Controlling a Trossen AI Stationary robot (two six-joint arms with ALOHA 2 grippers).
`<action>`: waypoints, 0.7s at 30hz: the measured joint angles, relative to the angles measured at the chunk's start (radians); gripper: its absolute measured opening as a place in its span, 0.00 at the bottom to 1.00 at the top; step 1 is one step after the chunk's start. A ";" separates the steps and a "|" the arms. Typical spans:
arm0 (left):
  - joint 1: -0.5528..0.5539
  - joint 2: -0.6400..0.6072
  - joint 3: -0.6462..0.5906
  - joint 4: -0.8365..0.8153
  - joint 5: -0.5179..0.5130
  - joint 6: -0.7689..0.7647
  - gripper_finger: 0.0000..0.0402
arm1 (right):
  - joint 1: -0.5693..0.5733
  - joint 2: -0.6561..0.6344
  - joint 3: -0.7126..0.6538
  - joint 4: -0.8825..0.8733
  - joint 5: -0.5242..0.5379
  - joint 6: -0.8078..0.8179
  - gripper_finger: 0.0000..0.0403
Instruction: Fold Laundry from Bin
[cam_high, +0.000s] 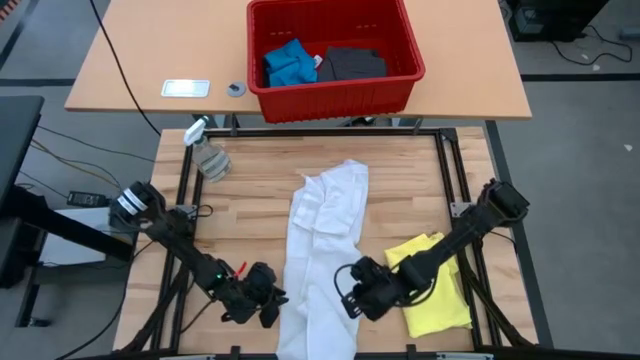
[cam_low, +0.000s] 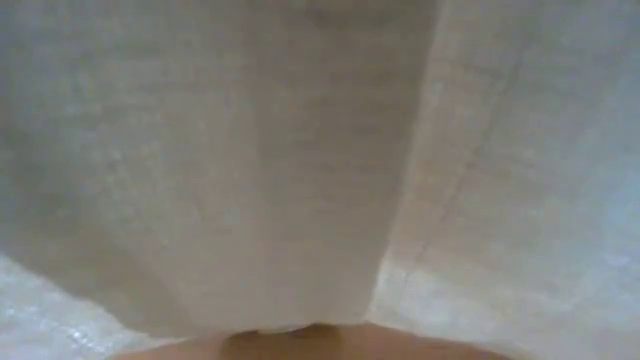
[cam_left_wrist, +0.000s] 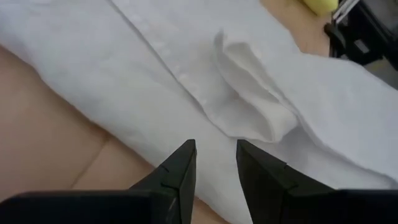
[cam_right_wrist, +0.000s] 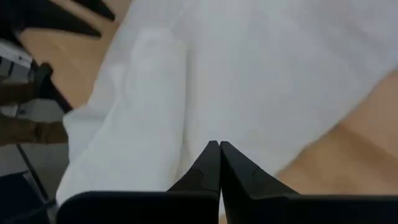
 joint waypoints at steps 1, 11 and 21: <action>-0.001 0.003 0.000 0.003 0.006 0.000 0.30 | 0.008 0.000 0.000 0.001 0.000 0.000 0.02; 0.001 -0.053 0.000 0.025 0.099 -0.039 0.41 | 0.027 0.001 0.000 0.000 -0.003 -0.050 0.02; 0.067 -0.138 0.001 0.002 0.104 0.090 0.44 | 0.016 0.061 0.002 0.050 -0.053 -0.193 0.02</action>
